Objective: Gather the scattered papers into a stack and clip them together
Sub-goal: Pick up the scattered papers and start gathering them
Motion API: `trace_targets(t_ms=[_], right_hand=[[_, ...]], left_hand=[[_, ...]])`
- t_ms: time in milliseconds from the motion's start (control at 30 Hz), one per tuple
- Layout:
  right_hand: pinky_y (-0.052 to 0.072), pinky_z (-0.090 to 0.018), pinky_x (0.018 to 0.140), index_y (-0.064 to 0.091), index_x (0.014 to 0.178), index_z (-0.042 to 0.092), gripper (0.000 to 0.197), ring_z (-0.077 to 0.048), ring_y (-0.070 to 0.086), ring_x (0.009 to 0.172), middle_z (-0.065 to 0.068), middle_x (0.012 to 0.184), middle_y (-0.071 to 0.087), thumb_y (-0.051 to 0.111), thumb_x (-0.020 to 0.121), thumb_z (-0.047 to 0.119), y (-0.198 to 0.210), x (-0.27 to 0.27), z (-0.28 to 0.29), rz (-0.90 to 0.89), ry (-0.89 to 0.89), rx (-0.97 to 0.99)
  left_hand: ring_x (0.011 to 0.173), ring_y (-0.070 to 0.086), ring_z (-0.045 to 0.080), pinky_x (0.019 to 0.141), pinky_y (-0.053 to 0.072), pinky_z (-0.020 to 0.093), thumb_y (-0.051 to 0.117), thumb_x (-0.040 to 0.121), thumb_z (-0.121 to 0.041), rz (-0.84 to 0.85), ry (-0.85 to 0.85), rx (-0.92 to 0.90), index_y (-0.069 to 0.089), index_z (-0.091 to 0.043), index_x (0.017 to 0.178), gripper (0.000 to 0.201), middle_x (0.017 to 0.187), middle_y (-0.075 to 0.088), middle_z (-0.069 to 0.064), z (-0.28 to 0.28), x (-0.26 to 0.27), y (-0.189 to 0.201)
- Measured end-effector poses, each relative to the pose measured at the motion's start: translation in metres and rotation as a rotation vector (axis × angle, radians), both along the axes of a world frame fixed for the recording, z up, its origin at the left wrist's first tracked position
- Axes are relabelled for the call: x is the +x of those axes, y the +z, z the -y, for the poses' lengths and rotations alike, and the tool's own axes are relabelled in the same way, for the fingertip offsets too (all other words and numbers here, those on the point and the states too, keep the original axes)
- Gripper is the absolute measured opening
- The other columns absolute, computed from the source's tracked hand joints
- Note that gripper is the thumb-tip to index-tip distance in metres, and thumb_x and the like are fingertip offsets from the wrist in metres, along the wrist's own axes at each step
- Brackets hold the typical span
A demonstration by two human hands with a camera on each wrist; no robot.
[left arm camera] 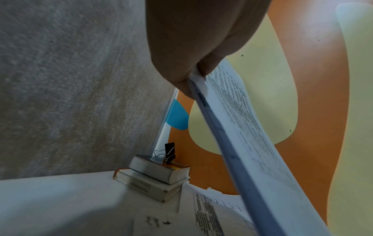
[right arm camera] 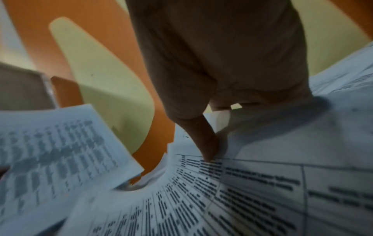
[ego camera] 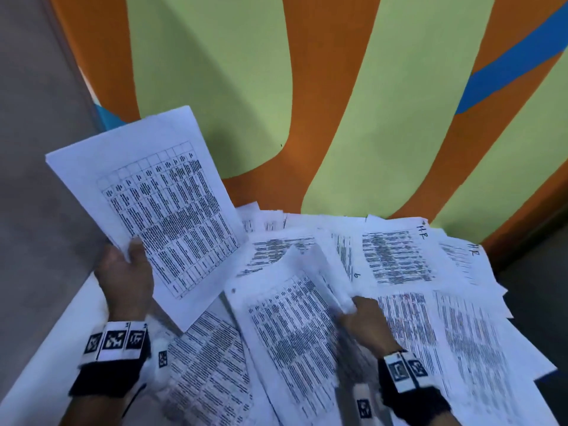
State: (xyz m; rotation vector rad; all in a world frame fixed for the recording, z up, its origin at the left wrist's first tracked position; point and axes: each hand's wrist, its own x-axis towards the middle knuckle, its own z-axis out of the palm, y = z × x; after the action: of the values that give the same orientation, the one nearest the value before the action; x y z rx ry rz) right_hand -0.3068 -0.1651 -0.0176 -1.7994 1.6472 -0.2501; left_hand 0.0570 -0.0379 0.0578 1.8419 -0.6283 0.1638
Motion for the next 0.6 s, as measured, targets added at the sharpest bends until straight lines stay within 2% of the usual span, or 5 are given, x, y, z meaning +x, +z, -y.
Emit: trace_targets(t_ms=[67,167,300,467,600], right_hand=[[0.053,-0.032,0.066,0.057,0.092,0.014,0.039,-0.031,0.064,0.079,-0.012,0.092,0.059,0.061,0.067,0.044,-0.009,0.01,-0.006,-0.099,-0.001,-0.047],[0.05,-0.031,0.064,0.046,0.103,0.007,0.026,-0.029,0.062,0.076,-0.016,0.098,0.06,0.052,0.09,0.028,-0.015,0.02,-0.01,-0.078,-0.031,-0.069],[0.04,-0.02,0.048,0.061,0.096,0.008,0.02,-0.017,0.062,0.065,-0.006,0.083,0.069,0.061,0.088,0.027,-0.008,0.016,-0.009,-0.001,-0.006,0.016],[0.041,-0.012,0.049,0.065,0.079,0.022,0.01,-0.011,0.061,0.063,0.009,0.07,0.066,0.074,0.082,0.019,0.069,-0.011,0.0,0.141,0.159,-0.115],[0.043,-0.026,0.057,0.071,0.088,0.005,0.016,-0.01,0.061,0.066,-0.008,0.083,0.074,0.074,0.08,0.019,0.134,-0.021,0.021,0.287,0.229,-0.152]], left_hand=[[0.084,0.061,0.048,0.069,0.043,0.044,0.051,0.097,-0.023,-0.013,0.013,0.016,0.052,0.019,0.089,0.043,0.087,0.059,0.04,-0.004,0.002,0.0],[0.073,0.058,0.049,0.06,0.031,0.037,0.049,0.098,-0.028,-0.048,0.036,0.032,0.05,0.018,0.078,0.05,0.075,0.055,0.04,-0.01,0.003,0.002],[0.064,0.05,0.036,0.058,0.029,0.038,0.048,0.098,-0.03,-0.071,0.11,0.012,0.046,0.009,0.074,0.045,0.066,0.046,0.028,-0.013,0.006,0.008],[0.076,0.058,0.039,0.069,0.043,0.048,0.047,0.098,-0.025,-0.014,0.171,-0.042,0.051,0.011,0.088,0.038,0.082,0.058,0.033,-0.025,0.01,0.017],[0.084,0.059,0.046,0.068,0.039,0.042,0.045,0.099,-0.024,0.038,0.2,-0.028,0.052,0.015,0.1,0.04,0.095,0.059,0.038,-0.04,0.017,0.026]])
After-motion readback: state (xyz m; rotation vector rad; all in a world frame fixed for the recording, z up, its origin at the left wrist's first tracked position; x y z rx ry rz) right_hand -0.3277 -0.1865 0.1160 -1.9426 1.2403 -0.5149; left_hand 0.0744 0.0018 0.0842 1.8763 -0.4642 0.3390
